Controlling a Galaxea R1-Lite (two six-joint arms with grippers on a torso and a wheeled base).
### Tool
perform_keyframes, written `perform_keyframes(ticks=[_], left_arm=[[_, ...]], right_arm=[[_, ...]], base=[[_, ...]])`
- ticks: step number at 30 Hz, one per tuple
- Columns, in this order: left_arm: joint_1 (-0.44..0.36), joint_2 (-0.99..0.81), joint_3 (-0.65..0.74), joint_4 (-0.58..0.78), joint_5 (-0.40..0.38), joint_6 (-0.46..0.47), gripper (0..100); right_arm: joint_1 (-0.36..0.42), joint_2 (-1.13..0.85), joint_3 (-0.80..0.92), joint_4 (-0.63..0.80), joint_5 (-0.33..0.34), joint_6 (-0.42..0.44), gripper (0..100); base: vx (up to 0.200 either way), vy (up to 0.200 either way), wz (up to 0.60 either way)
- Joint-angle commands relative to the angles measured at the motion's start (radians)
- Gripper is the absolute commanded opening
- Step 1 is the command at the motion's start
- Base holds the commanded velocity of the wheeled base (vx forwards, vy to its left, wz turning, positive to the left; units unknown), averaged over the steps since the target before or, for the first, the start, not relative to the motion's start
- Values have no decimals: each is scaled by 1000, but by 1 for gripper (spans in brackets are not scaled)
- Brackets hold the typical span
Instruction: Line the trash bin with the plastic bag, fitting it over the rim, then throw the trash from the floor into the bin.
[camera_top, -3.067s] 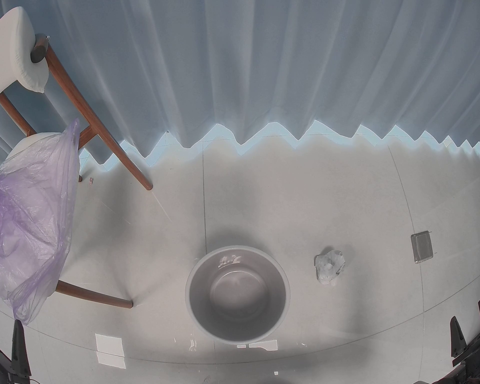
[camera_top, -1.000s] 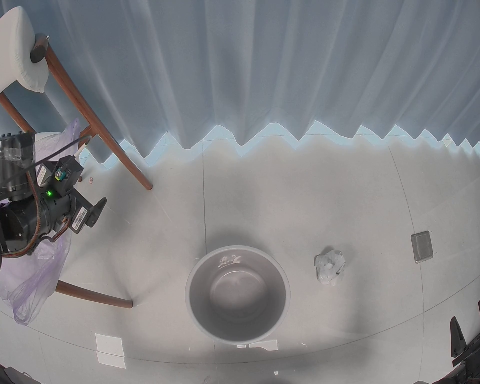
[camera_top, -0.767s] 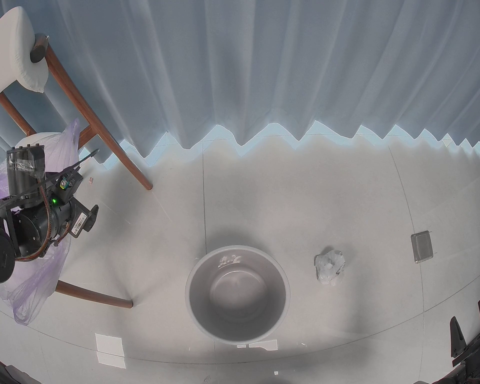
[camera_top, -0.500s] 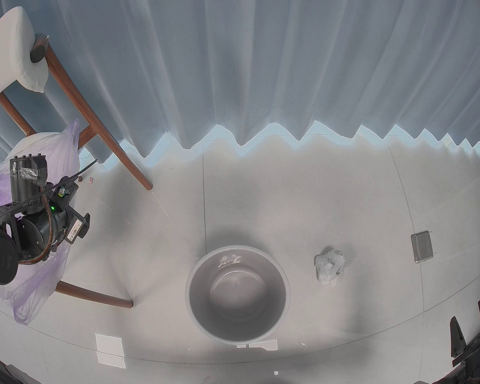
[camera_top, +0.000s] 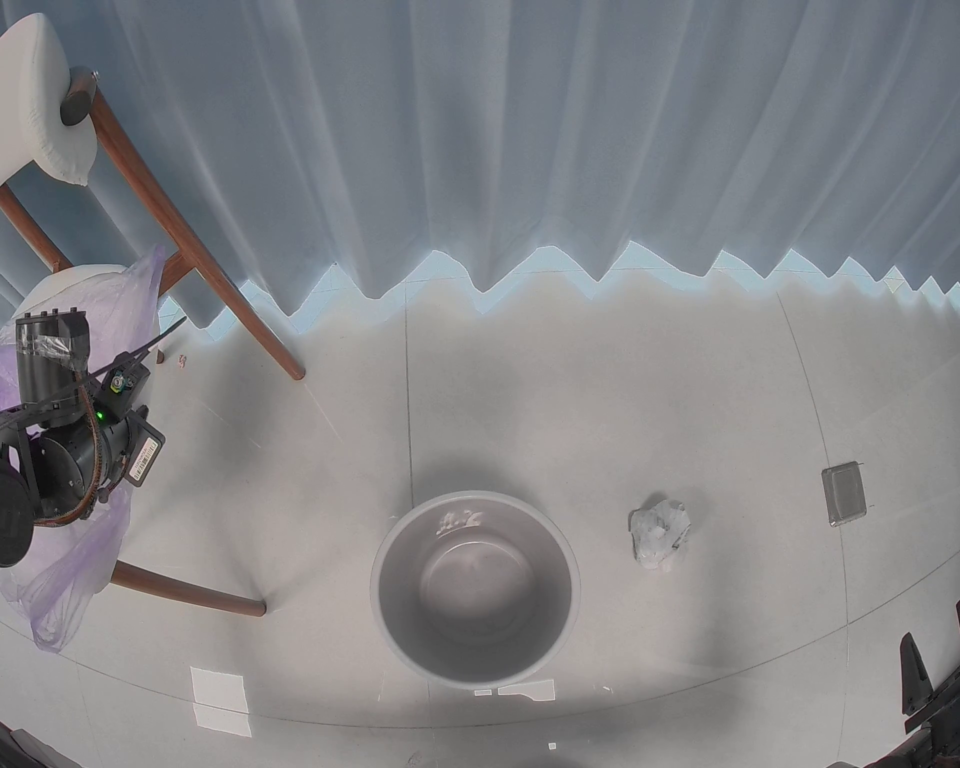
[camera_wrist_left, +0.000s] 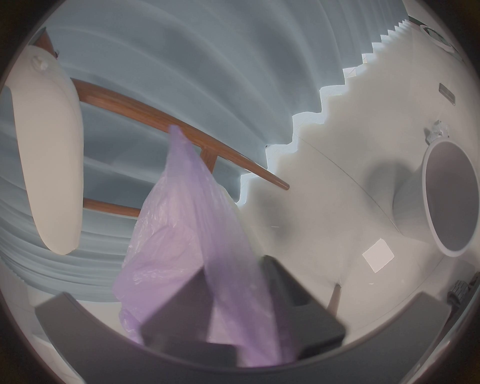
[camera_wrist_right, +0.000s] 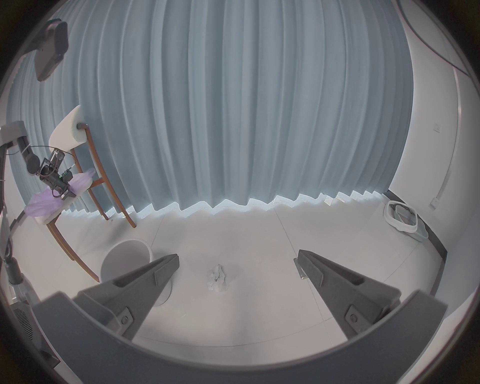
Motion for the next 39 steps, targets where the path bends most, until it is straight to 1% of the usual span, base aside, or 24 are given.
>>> perform_keyframes(ticks=[1,5,9,10,11,12,13,15,16,17,18,19,21,24,25,27,28,30,31,32,37,38,39], left_arm=[[0,-15,-1,5,-2,-24,0],[-3,-49,-1,14,-5,-84,0],[-14,-83,-1,13,-86,-205,0],[-14,-83,-1,13,-86,-205,0],[-23,-98,-1,13,-135,-298,0],[-24,-100,-1,14,-138,-304,0],[-41,-126,4,14,-174,-393,0],[-66,-157,8,21,-215,-482,0],[-73,-164,10,24,-229,-502,0],[-93,-190,15,33,-280,-571,0],[-97,-196,16,34,-287,-581,0],[-104,-227,38,36,-318,-637,0],[-110,-259,80,34,-339,-698,0],[-127,-298,131,34,-384,-818,0],[-132,-315,150,34,-410,-868,0],[-144,-342,177,31,-462,-937,0],[-152,-353,188,31,-476,-959,0],[-192,-399,219,30,-508,-1011,0],[-192,-399,219,30,-508,-1011,0],[-219,-427,238,24,-539,-1061,0],[-230,-436,231,-32,-660,-1180,0],[-230,-436,231,-32,-660,-1180,0],[-225,-437,229,-55,-717,-1209,0]], right_arm=[[0,-15,18,0,0,0,100],[0,-15,18,0,0,0,100],[0,-17,18,0,0,0,100],[0,-17,18,0,0,0,100],[0,-15,18,0,0,0,100],[0,-15,18,0,0,0,100],[0,-17,18,0,0,0,100],[0,-17,18,0,0,0,100],[0,-17,18,0,0,0,100],[0,-17,18,0,0,0,100],[0,-17,18,0,0,0,100],[0,-17,18,0,0,1,100],[0,-17,18,0,0,1,100],[0,-17,18,0,-1,1,100],[0,-17,18,0,-1,3,100],[0,-17,18,0,0,3,100],[0,-17,18,0,-1,3,100],[0,-17,18,0,-1,5,100],[0,-17,18,0,-1,5,100],[0,-17,18,0,-1,5,100],[0,-15,18,0,-1,5,100],[0,-15,18,0,-1,5,100],[0,-15,18,0,-1,5,100]], base=[[0,0,0],[0,0,0],[0,0,0],[0,0,0],[0,0,0],[0,0,0],[0,0,0],[0,0,0],[0,0,0],[0,0,0],[0,0,0],[0,0,0],[0,0,0],[0,0,0],[0,0,0],[0,0,0],[0,0,0],[0,0,0],[0,0,0],[0,0,0],[0,0,0],[0,0,0],[0,0,0]])
